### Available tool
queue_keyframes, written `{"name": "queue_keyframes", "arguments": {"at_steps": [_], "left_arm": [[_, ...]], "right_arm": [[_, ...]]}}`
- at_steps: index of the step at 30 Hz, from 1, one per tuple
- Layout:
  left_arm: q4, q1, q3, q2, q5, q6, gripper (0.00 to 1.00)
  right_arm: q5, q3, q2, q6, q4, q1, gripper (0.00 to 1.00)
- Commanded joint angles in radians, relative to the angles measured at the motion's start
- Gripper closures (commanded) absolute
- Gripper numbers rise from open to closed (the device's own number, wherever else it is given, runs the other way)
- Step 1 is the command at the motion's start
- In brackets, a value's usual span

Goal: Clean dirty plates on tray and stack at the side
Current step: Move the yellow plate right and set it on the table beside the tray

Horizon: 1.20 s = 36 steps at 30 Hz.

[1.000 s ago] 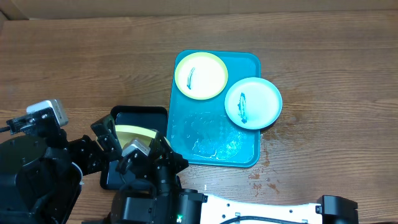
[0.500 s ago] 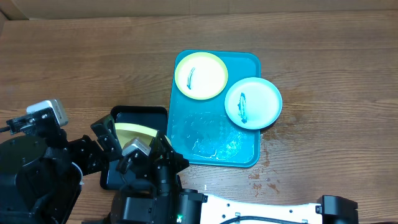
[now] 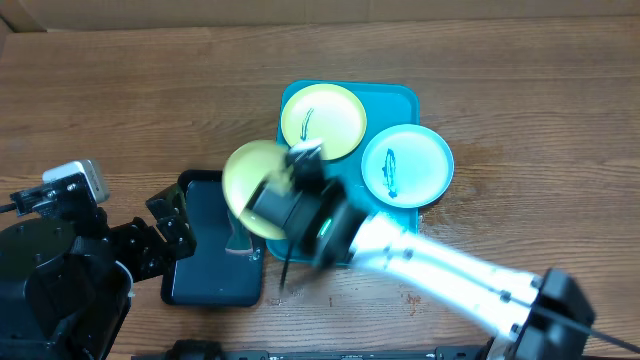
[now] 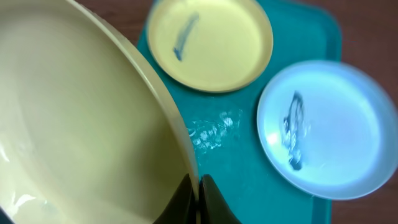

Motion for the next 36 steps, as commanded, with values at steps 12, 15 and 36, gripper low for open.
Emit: {"name": "queue_keyframes", "arguments": {"at_steps": [12, 15, 36], "left_arm": [[0.000, 0.007, 0.012, 0.001, -0.016, 0.005, 0.00], [0.000, 0.007, 0.012, 0.001, -0.016, 0.005, 0.00], [0.000, 0.007, 0.012, 0.001, -0.016, 0.005, 0.01]], "right_arm": [[-0.579, 0.031, -0.228, -0.116, -0.172, -1.092, 0.96], [-0.504, -0.002, -0.179, -0.116, -0.208, -1.276, 0.96], [-0.540, -0.422, -0.073, -0.210, -0.029, -1.263, 0.74]]}}
